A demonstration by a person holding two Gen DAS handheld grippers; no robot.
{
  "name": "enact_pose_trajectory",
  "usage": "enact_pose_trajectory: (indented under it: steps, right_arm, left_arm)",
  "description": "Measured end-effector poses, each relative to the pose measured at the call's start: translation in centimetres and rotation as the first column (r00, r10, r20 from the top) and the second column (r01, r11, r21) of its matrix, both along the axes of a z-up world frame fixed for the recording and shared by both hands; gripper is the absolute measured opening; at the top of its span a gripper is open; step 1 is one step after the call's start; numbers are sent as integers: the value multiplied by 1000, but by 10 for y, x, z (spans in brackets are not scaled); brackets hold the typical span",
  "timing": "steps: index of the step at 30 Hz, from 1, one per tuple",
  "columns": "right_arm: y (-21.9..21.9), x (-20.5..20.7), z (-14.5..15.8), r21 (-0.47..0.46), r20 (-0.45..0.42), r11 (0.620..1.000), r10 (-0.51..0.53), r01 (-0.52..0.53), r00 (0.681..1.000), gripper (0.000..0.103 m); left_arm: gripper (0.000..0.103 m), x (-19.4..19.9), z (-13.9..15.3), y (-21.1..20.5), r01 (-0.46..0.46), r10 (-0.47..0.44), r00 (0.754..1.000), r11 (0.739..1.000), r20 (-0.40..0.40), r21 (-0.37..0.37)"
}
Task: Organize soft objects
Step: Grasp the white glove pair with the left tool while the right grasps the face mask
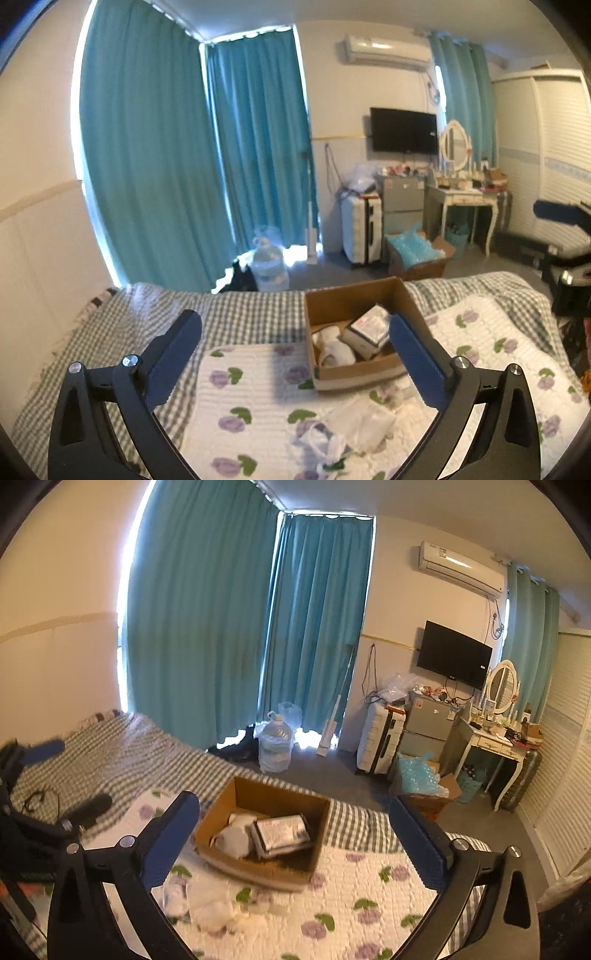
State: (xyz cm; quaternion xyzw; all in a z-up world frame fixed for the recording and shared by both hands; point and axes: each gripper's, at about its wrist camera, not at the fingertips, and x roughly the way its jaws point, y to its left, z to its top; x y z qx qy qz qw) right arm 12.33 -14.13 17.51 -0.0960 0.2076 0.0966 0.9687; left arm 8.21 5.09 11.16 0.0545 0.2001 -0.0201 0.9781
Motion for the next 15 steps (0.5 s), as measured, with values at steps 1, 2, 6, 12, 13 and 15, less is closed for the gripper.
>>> enact_pose_trajectory:
  steps: [1, 2, 6, 12, 13, 15]
  right_arm:
    - [1, -7, -5, -4, -6, 1000, 6, -6, 1000, 103]
    - [1, -13, -12, -7, -15, 1000, 12, -12, 1000, 103]
    - [7, -28, -52, -6, -75, 999, 41, -41, 996, 103]
    - [21, -13, -142, 11, -216, 998, 67, -66, 974, 103]
    - [24, -6, -160, 11, -251, 998, 69, -69, 966, 103]
    - [31, 7, -190, -11, -294, 997, 64, -71, 954, 103]
  left_arm:
    - [103, -6, -3, 2, 0, 0, 1000, 1000, -5, -2]
    - [103, -7, -6, 0, -1, 1, 1000, 1000, -10, -3]
    - [103, -18, -36, 5, -18, 17, 998, 1000, -55, -1]
    - [103, -15, -107, 16, -96, 90, 988, 994, -125, -46]
    - [103, -14, -118, 18, -103, 96, 986, 993, -138, -50]
    - [103, -5, -144, 20, -126, 116, 977, 991, -180, -50]
